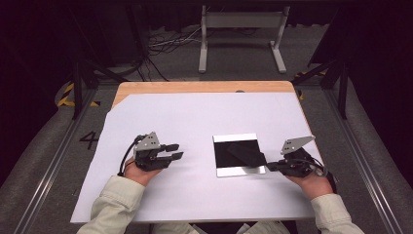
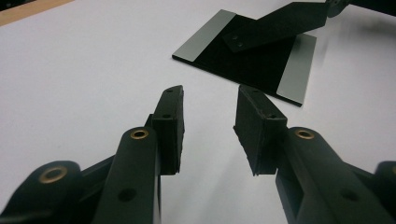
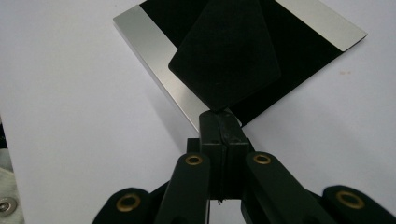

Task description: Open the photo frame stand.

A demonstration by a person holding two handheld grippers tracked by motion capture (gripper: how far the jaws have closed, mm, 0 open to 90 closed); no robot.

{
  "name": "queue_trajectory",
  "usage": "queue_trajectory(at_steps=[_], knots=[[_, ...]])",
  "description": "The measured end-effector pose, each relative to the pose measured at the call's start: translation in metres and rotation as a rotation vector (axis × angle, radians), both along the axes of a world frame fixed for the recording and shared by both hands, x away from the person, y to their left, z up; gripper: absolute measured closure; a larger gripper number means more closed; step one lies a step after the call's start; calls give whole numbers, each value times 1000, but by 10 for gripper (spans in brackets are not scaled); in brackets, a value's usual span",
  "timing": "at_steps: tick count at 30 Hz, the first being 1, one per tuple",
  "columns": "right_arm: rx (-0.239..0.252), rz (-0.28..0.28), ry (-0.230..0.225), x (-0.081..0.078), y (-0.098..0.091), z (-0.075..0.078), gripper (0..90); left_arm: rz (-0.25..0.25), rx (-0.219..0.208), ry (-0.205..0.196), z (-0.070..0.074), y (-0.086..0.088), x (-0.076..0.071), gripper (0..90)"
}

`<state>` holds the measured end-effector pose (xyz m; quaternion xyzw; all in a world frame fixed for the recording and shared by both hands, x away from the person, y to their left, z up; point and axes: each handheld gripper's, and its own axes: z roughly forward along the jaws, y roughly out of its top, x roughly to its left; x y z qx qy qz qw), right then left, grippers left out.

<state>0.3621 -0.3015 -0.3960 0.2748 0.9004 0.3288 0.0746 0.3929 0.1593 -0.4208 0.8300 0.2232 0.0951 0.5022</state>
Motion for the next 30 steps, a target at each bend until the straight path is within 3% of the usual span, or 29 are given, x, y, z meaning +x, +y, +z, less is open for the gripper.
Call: queue_trajectory(at_steps=[8, 21, 30], knots=[[31, -9, -34, -2, 1, 3, 899, -1, 2, -2, 0, 0, 0, 622], [120, -33, -93, -3, 4, 2, 899, 6, 0, -14, -1, 0, -1, 629], [210, -29, -110, -3, 6, 0, 899, 5, 4, -18, -1, -1, -1, 635]])
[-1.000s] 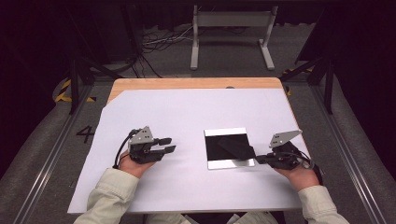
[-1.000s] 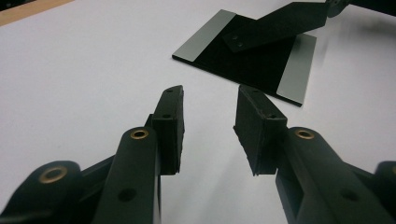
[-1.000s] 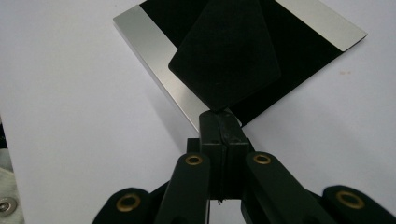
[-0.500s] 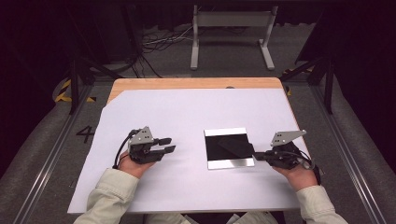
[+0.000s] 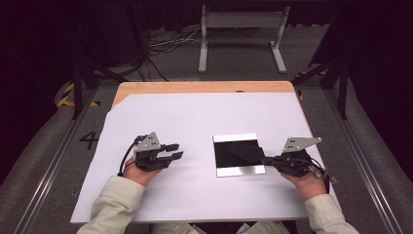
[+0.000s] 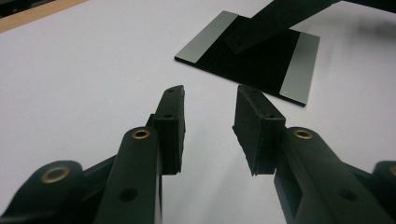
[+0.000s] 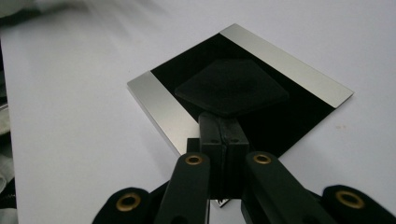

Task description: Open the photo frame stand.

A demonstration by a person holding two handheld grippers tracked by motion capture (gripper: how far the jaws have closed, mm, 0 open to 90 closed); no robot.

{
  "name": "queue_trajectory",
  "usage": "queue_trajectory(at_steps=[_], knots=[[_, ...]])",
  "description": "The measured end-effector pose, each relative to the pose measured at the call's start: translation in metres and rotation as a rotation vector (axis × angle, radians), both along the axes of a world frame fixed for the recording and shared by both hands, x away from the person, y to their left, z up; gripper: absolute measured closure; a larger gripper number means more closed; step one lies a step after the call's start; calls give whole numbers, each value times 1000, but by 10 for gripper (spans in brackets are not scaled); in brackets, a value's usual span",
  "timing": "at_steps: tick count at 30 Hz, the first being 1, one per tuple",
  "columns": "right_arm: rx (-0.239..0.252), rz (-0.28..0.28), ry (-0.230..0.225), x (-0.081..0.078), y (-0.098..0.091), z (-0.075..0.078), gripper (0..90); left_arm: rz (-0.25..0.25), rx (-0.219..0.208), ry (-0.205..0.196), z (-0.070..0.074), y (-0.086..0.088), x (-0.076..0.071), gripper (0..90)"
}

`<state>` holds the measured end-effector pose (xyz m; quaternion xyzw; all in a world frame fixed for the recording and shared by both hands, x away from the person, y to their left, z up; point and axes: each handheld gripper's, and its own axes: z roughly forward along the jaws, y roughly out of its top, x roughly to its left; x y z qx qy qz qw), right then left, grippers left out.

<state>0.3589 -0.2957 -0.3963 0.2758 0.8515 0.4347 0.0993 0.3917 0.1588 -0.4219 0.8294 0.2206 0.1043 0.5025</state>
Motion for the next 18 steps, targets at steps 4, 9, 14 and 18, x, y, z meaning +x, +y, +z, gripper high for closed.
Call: queue_trajectory(at_steps=[4, 9, 14, 18], knots=[[34, 0, -13, 0, 2, -1, 899, 1, 0, -3, 0, 0, 0, 635], [63, 0, -10, 0, 4, -4, 898, -3, 2, -8, -1, -1, 0, 634], [72, -3, -15, 0, 4, -5, 899, -4, 2, -6, -1, -1, 0, 633], [74, -4, -14, 0, 4, -5, 898, -4, 2, -9, -1, -1, 0, 633]])
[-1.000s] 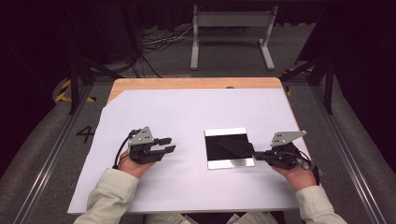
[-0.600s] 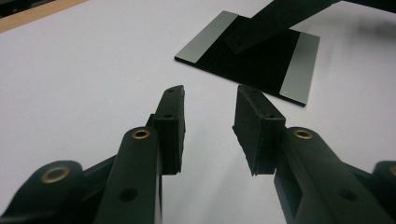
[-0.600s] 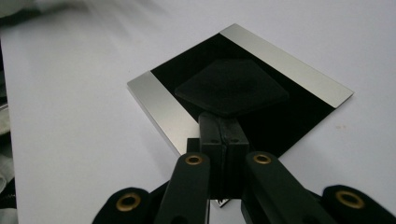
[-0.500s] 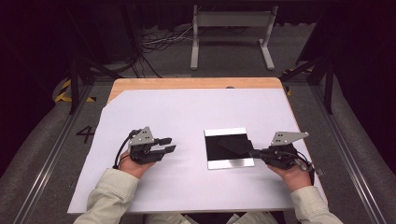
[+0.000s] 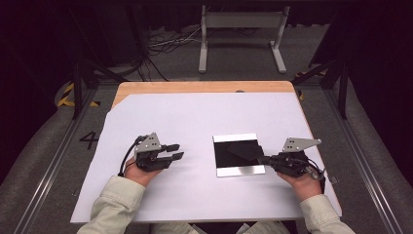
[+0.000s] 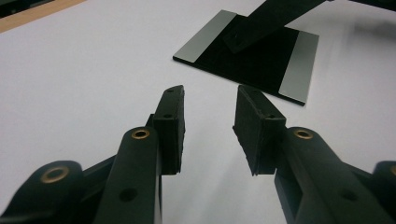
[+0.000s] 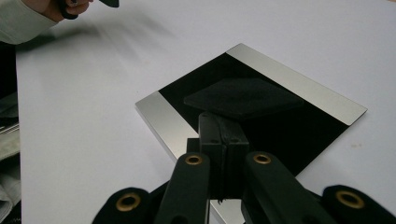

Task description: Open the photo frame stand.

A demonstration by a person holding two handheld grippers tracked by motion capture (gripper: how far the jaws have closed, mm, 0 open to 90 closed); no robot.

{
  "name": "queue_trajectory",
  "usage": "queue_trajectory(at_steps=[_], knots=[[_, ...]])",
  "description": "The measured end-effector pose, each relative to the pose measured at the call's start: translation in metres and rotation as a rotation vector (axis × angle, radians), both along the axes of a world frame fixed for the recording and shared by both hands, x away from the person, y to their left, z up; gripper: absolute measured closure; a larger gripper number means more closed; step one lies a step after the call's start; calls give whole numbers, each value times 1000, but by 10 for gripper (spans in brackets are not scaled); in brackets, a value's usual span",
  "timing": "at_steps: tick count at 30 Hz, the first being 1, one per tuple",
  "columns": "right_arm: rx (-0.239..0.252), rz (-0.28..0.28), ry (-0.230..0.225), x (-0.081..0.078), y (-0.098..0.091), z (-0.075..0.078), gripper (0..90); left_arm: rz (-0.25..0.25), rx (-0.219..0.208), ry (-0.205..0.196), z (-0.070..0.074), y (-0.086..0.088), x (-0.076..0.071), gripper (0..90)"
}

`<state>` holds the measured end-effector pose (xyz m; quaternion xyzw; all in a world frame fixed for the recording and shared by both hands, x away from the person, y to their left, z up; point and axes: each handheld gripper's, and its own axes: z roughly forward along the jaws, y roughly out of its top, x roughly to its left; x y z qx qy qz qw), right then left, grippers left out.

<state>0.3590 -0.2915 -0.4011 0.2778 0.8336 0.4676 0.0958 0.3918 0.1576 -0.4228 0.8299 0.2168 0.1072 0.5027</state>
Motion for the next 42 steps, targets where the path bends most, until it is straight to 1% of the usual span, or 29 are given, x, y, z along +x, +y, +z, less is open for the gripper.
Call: queue_trajectory(at_steps=[3, 4, 12, 18, 21, 27, 31, 33, 40, 42], knots=[[-1, 3, 6, 0, -1, 0, 897, -2, -2, 6, 0, 0, 0, 632], [-4, 4, 7, 0, -1, 0, 897, -2, 0, 1, 0, 0, 0, 631], [-34, 13, 21, 1, -4, 2, 890, -2, 0, 5, -1, 0, 1, 624], [-33, 11, 35, 2, -10, 4, 877, -4, -3, 7, -2, 0, 1, 616], [-28, -2, 47, 3, -13, 6, 868, -4, -2, 6, -2, 0, 1, 615], [-25, -23, 49, 3, -17, 10, 854, -3, -2, 8, -2, 1, 1, 613], [-32, -33, 53, 3, -18, 11, 844, -1, -3, 11, -2, 1, 0, 612], [-39, -57, 65, 4, -19, 13, 826, 2, -1, 9, -2, 2, 0, 611], [-36, -95, 48, 3, -23, 20, 811, 2, -3, 12, -3, 2, 0, 610], [-34, -106, 51, 2, -24, 22, 801, 1, -3, 13, -2, 2, 0, 610]])
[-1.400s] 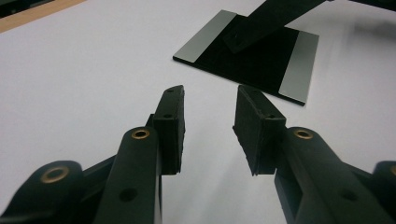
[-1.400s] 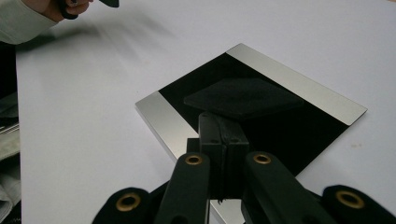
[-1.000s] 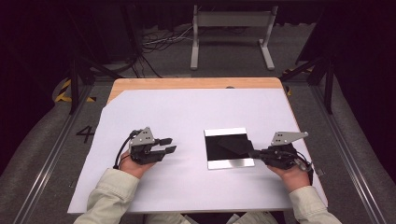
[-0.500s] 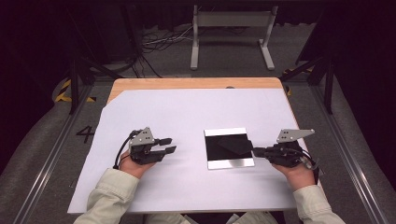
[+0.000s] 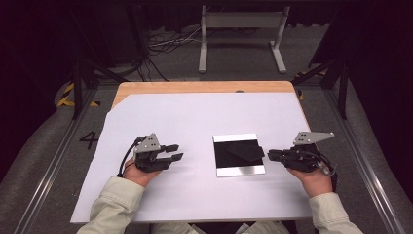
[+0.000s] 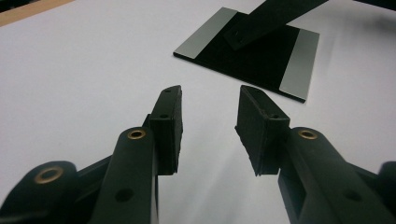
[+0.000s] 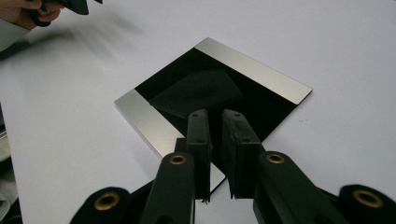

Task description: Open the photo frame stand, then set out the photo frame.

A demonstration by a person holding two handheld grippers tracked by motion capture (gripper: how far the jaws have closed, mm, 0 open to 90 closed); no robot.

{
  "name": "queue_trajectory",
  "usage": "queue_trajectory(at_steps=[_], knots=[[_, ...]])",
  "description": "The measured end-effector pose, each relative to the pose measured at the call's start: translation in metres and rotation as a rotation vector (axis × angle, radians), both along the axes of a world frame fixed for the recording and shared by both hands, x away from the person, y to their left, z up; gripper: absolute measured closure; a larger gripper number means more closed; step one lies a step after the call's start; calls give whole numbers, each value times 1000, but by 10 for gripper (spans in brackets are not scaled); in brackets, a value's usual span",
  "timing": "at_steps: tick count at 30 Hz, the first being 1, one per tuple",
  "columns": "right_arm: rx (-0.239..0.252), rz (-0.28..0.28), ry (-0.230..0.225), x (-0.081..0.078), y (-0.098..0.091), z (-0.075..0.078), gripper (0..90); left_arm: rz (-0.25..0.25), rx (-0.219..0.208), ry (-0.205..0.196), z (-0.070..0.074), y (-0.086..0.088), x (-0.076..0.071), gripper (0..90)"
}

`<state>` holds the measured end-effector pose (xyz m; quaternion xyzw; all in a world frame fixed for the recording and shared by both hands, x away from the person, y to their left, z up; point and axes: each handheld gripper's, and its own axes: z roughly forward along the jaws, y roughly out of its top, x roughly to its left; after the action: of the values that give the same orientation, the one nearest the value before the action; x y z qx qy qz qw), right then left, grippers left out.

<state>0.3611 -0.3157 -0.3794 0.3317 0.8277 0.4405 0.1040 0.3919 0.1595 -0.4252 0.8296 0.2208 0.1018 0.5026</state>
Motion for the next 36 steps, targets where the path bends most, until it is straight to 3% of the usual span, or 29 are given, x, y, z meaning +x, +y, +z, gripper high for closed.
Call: queue_trajectory(at_steps=[10, 19, 32, 36], knots=[[55, -41, 6, -2, -2, 9, 685, -4, 7, 4, -1, -2, 0, 610], [125, -102, 79, 4, -4, 10, 510, -5, 10, 4, -2, -3, 0, 609], [182, -115, 113, 11, 2, 9, 396, -8, 12, 6, -2, -3, 0, 607], [216, -127, 168, 17, 3, 6, 367, -8, 13, 8, -3, -3, 0, 607]])
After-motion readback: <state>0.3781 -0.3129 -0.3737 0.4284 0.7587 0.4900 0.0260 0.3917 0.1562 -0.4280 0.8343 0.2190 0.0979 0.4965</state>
